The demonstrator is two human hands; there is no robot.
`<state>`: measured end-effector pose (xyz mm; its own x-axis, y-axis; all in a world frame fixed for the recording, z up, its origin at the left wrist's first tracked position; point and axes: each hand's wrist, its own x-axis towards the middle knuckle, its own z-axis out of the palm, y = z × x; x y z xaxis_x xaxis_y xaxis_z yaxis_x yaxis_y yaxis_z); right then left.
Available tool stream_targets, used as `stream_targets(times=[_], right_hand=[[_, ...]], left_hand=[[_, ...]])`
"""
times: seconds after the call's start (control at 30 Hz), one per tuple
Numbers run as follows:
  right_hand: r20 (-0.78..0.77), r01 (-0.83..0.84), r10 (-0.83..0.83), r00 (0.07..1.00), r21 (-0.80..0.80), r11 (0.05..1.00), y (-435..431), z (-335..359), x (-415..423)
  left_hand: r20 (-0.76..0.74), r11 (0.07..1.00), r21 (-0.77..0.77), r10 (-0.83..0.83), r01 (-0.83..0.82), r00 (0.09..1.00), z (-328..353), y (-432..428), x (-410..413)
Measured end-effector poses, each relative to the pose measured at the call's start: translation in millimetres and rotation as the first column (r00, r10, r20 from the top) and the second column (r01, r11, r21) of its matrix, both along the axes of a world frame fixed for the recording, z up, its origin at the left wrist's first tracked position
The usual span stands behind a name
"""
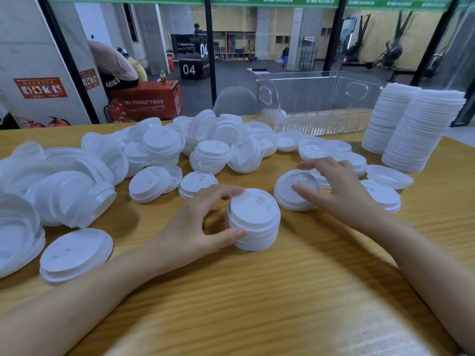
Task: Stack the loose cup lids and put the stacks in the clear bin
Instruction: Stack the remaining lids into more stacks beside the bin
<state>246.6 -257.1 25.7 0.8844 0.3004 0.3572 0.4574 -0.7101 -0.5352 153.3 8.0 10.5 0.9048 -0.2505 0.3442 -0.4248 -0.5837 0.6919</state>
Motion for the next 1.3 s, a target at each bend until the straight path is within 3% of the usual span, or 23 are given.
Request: stream_targets(times=[0.17,0.27,0.57,0.7,0.93,1.3], right_hand=[[0.045,-0.024,0.036,0.998,-0.246,0.969,-1.9,0.3,-1.3],[0.047,-0.022,0.037,0.998,-0.29,0.957,-4.0,-0.9,1.0],[0.109,-0.028,0.024,0.994,0.033,0.999,-3.4,-2.1,2.8],[0.09,-0.161,0.144,0.985,0.225,0.961,4.3,3.7,-10.8],[0.095,-0.434,0.423,0.901,0.167,0.885,28.3,-1.5,-32.0],[0.107,-0.44,0.432,0.896,0.065,0.896,34.5,-9.7,-29.9]], left_hand=[[0.003,1.0,0.004,0.0,0.0,1.0,0.0,0.2,0.1],[0.005,1.0,0.005,-0.001,0.001,1.0,-0.2,0.6,0.4],[-0.01,1.0,-0.007,0.003,-0.003,1.0,-1.5,1.2,1.2],[-0.02,0.999,-0.04,-0.005,0.004,1.0,-2.7,1.2,2.0],[-0.019,0.998,-0.054,-0.02,0.019,1.0,-5.0,1.0,4.6],[-0.018,0.999,-0.041,-0.031,0.03,0.999,-4.5,1.6,4.5]])
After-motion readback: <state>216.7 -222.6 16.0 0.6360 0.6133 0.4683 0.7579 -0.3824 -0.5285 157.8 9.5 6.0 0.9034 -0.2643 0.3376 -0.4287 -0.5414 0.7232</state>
